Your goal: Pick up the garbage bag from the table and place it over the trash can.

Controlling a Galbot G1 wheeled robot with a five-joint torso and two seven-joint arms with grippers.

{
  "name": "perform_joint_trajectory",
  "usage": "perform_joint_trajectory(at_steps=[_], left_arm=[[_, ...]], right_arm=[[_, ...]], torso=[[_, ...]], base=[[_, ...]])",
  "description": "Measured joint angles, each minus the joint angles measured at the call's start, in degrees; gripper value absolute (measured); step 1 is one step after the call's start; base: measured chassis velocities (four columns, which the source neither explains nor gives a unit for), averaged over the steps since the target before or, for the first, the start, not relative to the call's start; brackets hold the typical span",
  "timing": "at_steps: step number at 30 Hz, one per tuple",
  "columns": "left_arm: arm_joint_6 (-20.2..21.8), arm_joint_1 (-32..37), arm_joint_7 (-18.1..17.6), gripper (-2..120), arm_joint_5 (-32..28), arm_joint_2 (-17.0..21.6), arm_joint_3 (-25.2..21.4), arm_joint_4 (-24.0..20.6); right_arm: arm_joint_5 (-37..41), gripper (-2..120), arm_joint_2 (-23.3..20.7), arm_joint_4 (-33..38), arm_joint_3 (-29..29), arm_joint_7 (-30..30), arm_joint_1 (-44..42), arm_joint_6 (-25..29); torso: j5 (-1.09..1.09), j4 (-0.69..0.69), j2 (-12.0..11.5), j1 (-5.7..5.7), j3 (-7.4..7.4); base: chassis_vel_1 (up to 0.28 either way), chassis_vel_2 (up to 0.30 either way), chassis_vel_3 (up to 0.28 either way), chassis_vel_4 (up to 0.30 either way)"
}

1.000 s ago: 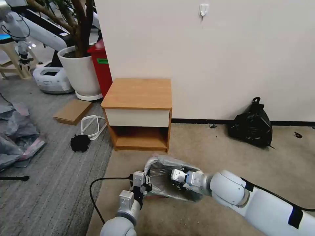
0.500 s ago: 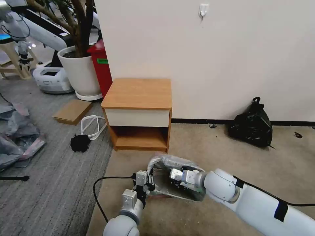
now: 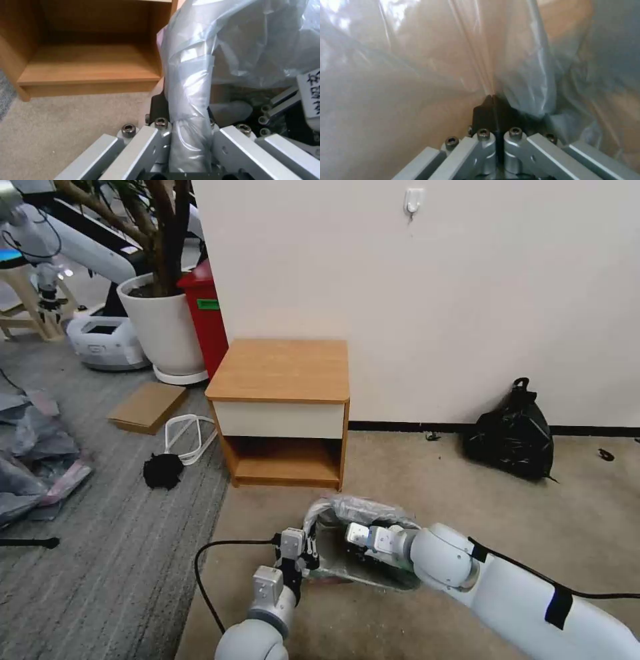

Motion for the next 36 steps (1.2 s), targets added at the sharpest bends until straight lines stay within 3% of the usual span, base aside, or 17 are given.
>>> perform_joint_trajectory(at_steps=[36], left_arm=[[1.53,-0.17,-1.9,3,-3.83,-0.09,1.09,-0.89]], right_arm=[[-3.52,0,1.28,-2.4,-0.14,0.74,-0.45,-0.36]], torso=[[0.0,0.0,0.0,0.0,0.0]], base=[[0.0,0.0,0.0,0.0]])
